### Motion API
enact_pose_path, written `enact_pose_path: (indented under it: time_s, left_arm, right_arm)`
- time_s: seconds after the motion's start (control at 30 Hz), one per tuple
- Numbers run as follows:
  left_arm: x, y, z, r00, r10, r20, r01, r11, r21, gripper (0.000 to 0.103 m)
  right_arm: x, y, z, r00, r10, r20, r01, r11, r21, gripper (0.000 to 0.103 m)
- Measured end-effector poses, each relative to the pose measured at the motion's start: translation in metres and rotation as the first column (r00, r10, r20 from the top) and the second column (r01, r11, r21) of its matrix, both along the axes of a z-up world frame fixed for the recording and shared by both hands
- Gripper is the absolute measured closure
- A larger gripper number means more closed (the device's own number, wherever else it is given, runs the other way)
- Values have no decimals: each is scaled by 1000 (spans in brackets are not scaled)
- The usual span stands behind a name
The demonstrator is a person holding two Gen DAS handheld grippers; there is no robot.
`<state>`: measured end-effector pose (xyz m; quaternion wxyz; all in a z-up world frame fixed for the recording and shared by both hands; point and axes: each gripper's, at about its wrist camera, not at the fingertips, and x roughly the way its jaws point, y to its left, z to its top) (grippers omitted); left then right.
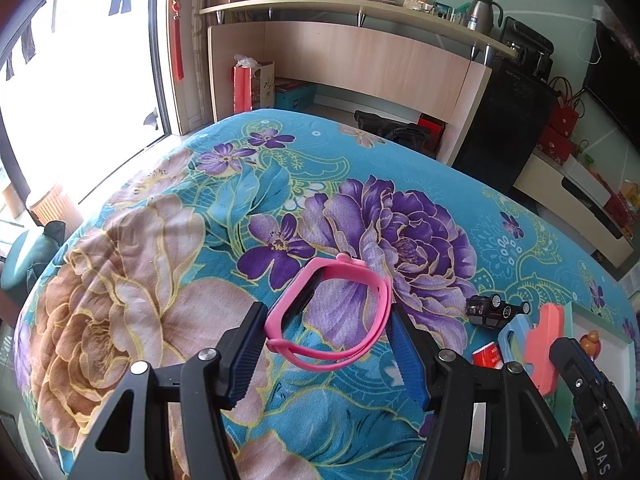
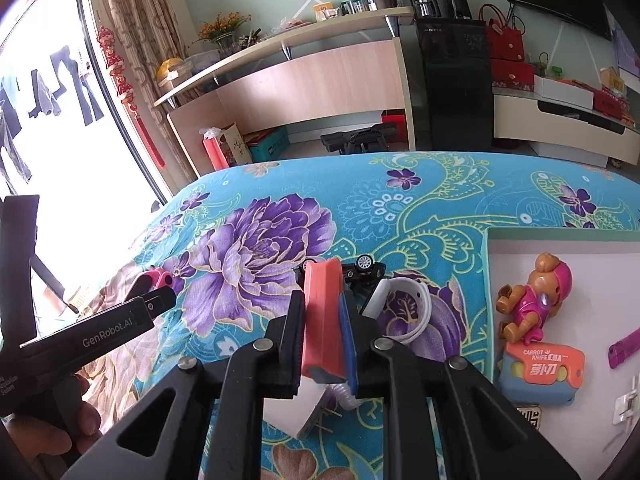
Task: Organize rigid objects
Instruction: 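Grasp the pink-blue toy case with the right tool while the left tool grasps the pink wristband, then lift the pink-blue case with the right tool while the left tool holds the pink wristband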
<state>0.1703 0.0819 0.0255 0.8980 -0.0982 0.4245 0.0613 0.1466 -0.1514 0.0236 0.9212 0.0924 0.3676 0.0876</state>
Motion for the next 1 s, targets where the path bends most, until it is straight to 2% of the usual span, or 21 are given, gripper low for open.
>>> enact_pose_path:
  time_s: [0.07, 0.1, 0.13, 0.23, 0.4, 0.5, 0.57, 0.63, 0.67, 0.83, 1.0]
  left_arm:
    - [0, -5, 2, 1000, -12, 4, 12, 1000, 6, 39]
    - [-1, -8, 2, 1000, -18, 4, 18, 1000, 9, 39]
    - [0, -10, 2, 1000, -25, 3, 25, 1000, 12, 39]
    - [0, -16, 2, 999, -35, 0, 35, 999, 21, 39]
    - [0, -16, 1, 999, -33, -4, 33, 999, 26, 39]
    - [0, -15, 0, 1000, -31, -5, 31, 999, 23, 39]
    - [0, -14, 0, 1000, -30, -7, 31, 999, 20, 39]
    - [1, -14, -1, 999, -30, -10, 31, 999, 18, 39]
    - [1, -14, -1, 999, -31, -11, 31, 999, 16, 39]
    - [0, -12, -2, 1000, -28, -10, 28, 1000, 8, 39]
    - [0, -8, -2, 1000, -22, -13, 22, 1000, -1, 39]
  right_arm:
    - [0, -6, 2, 1000, -5, -4, 5, 1000, 10, 87]
    - [0, -9, 2, 1000, -11, -6, 11, 1000, 16, 93]
    - [1, -11, 0, 1000, -16, -13, 17, 1000, 20, 95]
    - [4, -17, -7, 999, -19, -50, 20, 1000, 23, 94]
    - [1, -21, -5, 999, 4, -46, -2, 999, 44, 94]
    - [1, -18, -7, 999, 3, -45, -2, 1000, 22, 94]
    - [2, -18, -7, 999, 2, -46, -2, 1000, 16, 89]
    - [3, -18, -10, 998, -7, -55, 8, 1000, 5, 70]
    - [4, -18, -11, 998, -8, -58, 8, 1000, -3, 68]
    - [0, -5, -7, 1000, 18, -24, -21, 994, -111, 68]
    - [5, 9, -17, 997, 50, -59, -61, 980, -191, 66]
